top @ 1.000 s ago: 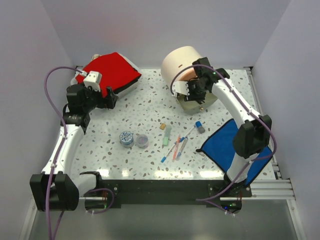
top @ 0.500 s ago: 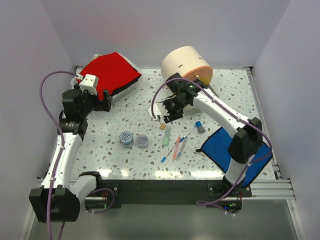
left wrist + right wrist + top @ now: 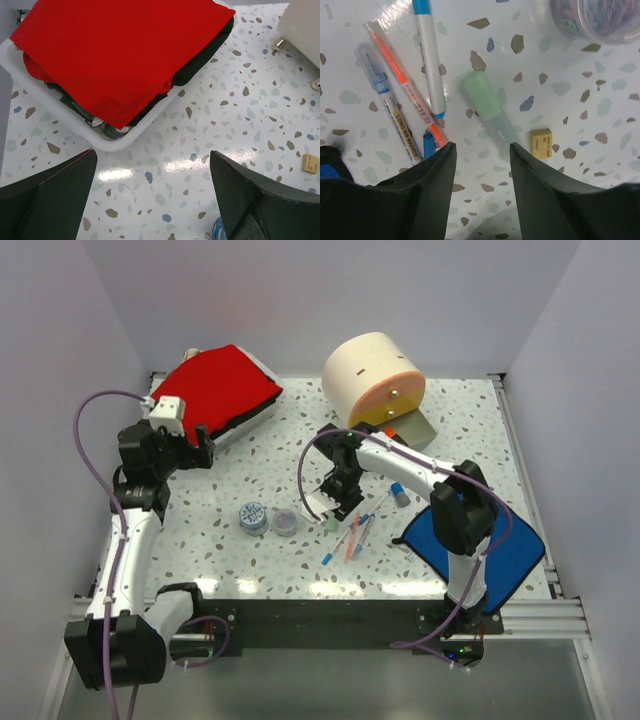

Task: Sort the stationery into containers
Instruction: Pick up the pen from the center of the board.

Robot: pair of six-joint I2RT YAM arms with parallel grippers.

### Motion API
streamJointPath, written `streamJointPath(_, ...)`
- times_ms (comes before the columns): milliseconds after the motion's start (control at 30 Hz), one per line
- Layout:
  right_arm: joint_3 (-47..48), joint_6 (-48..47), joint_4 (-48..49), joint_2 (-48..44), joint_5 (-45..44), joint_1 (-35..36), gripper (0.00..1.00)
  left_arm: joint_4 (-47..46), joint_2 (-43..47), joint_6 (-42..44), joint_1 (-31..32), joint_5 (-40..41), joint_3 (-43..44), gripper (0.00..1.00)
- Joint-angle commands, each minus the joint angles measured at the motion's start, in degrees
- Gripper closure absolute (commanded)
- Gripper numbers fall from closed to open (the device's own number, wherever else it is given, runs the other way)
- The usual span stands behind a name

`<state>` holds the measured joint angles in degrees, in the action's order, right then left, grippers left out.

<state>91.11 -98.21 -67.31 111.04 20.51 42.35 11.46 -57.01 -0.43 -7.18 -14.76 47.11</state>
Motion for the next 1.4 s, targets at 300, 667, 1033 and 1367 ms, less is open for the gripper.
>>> streamJointPath(300, -1.6, -8.7, 4.9, 5.2, -5.0, 3.0, 0.5, 2.4, 1.2, -0.9, -3.8, 0.0, 1.0, 0.0)
streamJointPath(667, 0.5, -6.6, 5.0, 9.8, -7.5, 3.7, 0.86, 2.5, 0.9, -1.8, -5.2, -1.1, 0.9, 0.0)
streamJointPath(1033, 9.7, 5.0, 1.0, -2.4, -7.5, 0.0, 1.0, -2.8, -0.6, -3.2, -5.2, -4.0, 1.1, 0.0)
streamJointPath(1367, 14.1, 11.4, 3.8, -1.4, -12.2, -12.4, 1.0, -4.6, -4.1, -4.7, -5.2, -6.2, 3.1, 0.0)
